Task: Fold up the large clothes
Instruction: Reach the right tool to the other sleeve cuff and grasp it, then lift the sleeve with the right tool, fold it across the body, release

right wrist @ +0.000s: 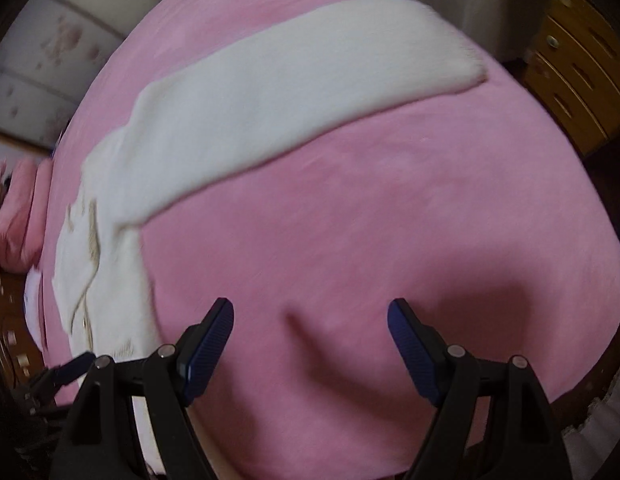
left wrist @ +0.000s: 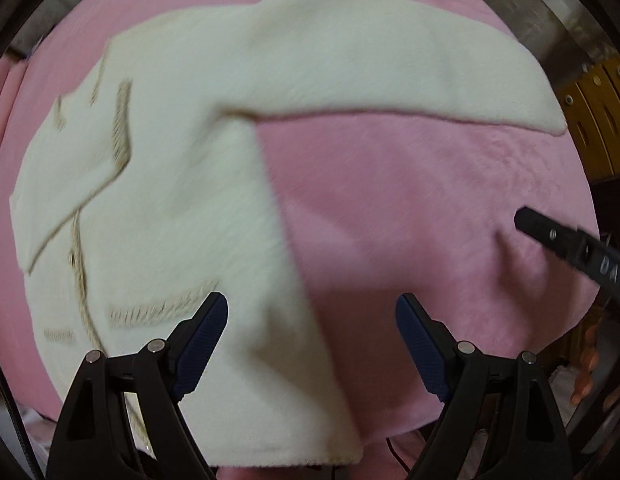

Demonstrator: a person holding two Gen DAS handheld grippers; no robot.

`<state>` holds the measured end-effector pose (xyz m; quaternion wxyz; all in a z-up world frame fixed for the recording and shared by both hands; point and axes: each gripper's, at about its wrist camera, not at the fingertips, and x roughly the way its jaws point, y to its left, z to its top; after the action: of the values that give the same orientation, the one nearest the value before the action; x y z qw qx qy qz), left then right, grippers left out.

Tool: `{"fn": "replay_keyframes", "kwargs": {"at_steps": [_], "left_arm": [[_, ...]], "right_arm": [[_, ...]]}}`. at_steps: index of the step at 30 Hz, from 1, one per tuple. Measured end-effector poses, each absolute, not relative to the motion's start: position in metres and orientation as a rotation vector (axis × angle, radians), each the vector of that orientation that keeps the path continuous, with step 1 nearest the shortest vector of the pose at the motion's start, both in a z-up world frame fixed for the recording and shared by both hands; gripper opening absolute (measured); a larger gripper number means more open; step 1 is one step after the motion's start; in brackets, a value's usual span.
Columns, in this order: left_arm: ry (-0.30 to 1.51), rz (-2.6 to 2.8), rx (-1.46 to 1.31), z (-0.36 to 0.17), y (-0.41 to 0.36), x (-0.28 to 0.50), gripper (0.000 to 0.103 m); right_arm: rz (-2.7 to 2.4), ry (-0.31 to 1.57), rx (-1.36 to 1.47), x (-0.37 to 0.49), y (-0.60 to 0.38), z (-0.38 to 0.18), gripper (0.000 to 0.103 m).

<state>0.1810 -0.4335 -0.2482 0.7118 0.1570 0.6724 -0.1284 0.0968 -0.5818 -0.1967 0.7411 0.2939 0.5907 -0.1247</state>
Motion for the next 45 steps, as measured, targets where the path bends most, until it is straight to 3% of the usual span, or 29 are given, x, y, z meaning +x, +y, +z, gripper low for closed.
{"fn": "replay_keyframes", "kwargs": {"at_steps": [14, 16, 18, 21, 26, 35, 45], "left_arm": [[1.484, -0.349, 0.310, -0.260, -0.511, 0.209, 0.084], [1.492, -0.345, 0.313, -0.263, -0.512, 0.212, 0.084], [1.487, -0.342, 0.315, -0.263, -0.510, 0.214, 0.084], [1.484, -0.325, 0.298, -0.263, -0.503, 0.214, 0.084], [1.499, -0.331, 0.251, -0.266, -0.479, 0.224, 0.084], [1.435, -0.287, 0.085, -0.239, -0.395, 0.240, 0.084], [1.358, -0.199, -0.030, -0.210, -0.207, 0.264, 0.084]], "right_arm": [[-0.411, 0.988, 0.895, 0.122, -0.700, -0.225, 0.077], [-0.421, 0.937, 0.898, 0.127, -0.706, -0.227, 0.067], [-0.401, 0.896, 0.876, 0.132, -0.709, -0.230, 0.044], [-0.428, 0.850, 0.917, 0.133, -0.718, -0.235, 0.021], [-0.466, 0.799, 0.960, 0.131, -0.715, -0.225, 0.012], [-0.335, 0.615, 0.760, 0.154, -0.641, -0.140, 0.008], [-0.078, 0.550, 0.617, 0.220, -0.472, -0.085, 0.008]]}}
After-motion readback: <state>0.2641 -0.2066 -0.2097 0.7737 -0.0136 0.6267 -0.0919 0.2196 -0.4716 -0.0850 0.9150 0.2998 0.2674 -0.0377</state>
